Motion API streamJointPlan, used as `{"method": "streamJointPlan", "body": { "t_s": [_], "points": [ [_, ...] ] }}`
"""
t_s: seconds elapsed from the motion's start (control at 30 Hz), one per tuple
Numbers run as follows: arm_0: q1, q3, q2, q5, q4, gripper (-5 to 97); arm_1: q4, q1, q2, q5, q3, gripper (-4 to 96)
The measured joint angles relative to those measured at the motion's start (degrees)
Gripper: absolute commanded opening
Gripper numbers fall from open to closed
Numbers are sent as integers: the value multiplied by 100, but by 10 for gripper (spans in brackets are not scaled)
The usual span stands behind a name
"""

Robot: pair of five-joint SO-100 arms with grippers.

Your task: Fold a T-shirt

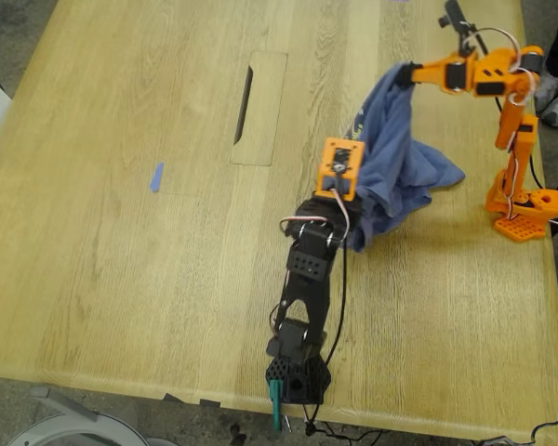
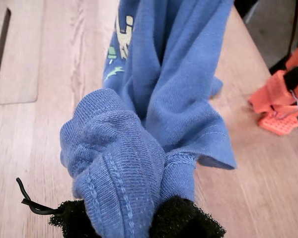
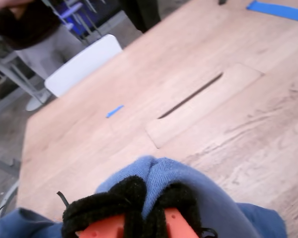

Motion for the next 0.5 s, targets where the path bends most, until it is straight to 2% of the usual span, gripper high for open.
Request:
{"method": "streamJointPlan", "body": {
  "t_s": [0.17,0.5],
  "points": [
    [-281,1134,703,0,-773,-3,-765,132,-738,-18,0,-2],
    [-817,2206,1477,-9,-1573,-3,-2944,176,-2382,-18,9,-2]
  ]
}}
